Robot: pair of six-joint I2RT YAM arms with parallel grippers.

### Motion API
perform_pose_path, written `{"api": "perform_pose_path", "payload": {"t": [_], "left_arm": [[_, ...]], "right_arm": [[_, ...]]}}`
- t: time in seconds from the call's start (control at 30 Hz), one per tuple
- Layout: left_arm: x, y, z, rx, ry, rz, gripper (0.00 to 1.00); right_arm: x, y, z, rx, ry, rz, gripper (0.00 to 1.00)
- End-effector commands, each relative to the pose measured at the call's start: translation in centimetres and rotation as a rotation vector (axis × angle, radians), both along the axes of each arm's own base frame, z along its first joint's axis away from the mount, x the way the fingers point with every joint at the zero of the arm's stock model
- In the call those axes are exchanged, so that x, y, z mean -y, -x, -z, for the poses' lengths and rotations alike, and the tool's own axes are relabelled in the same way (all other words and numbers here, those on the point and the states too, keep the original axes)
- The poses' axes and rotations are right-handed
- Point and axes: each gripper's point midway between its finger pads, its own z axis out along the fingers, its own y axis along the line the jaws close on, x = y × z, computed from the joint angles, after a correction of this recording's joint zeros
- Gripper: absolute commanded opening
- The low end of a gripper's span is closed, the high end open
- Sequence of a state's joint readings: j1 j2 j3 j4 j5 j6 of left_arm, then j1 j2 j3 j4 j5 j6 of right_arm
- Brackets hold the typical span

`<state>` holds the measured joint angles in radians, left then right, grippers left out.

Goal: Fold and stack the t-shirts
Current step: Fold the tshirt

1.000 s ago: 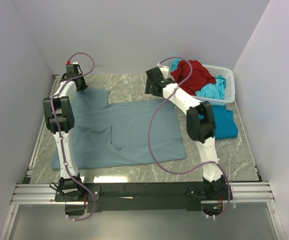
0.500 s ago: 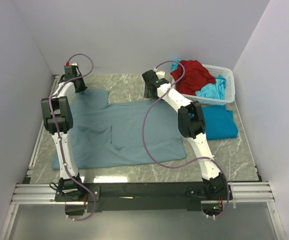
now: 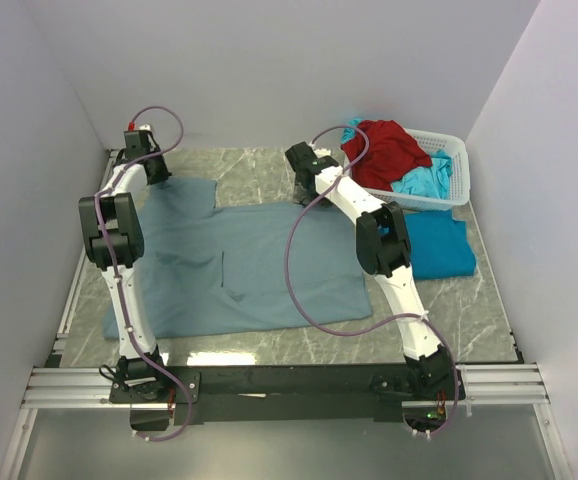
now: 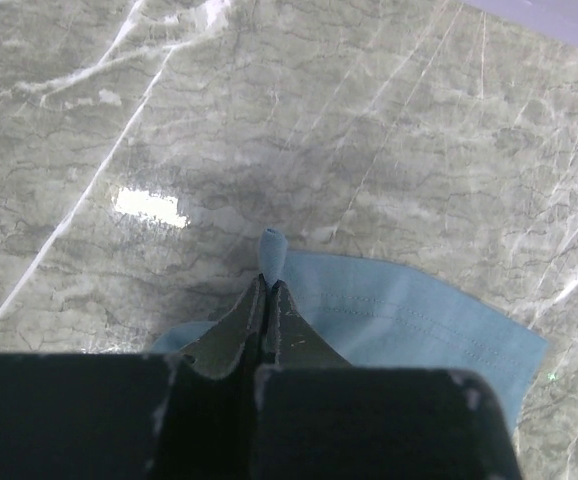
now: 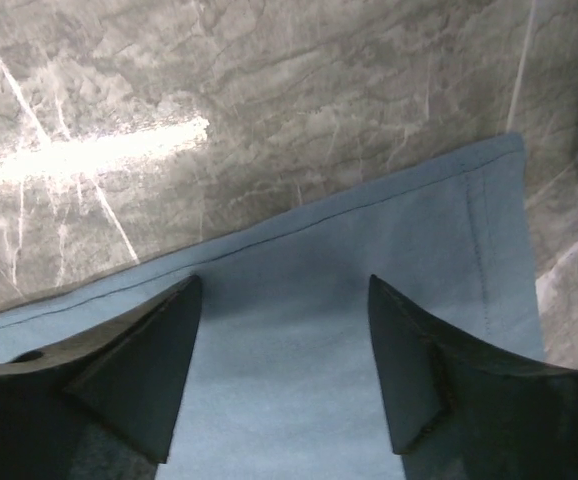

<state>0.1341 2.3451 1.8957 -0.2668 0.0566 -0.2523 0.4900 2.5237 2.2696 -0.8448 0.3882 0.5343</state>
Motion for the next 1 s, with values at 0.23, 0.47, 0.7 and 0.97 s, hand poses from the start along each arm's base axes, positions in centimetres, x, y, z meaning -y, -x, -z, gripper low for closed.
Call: {"api": "perform_pose_path", "payload": {"t": [0.23, 0.47, 0.7, 0.97], "left_arm": [[0.2, -0.4, -4.7, 0.093, -0.006, 0.027, 0.00], [0.3, -0.3, -5.2, 0.104, 0.010, 0.033, 0.00], [0.6, 0.0, -5.4, 0.103, 0.043, 0.032, 0.00], [1.1, 0.8, -5.7, 0.097, 0.081, 0.022, 0.00]], "right_arm": [[-0.1, -0.2, -0.2, -0.027, -0.065, -0.003, 0.44], [-0.2, -0.1, 0.2, -0.053, -0.097, -0.029, 0.20], [-1.0, 0.7, 0.7, -0.112, -0.152, -0.075, 0.24], [-1.2, 2.8, 1.5, -0.220, -0.181, -0.117, 0.40]]}}
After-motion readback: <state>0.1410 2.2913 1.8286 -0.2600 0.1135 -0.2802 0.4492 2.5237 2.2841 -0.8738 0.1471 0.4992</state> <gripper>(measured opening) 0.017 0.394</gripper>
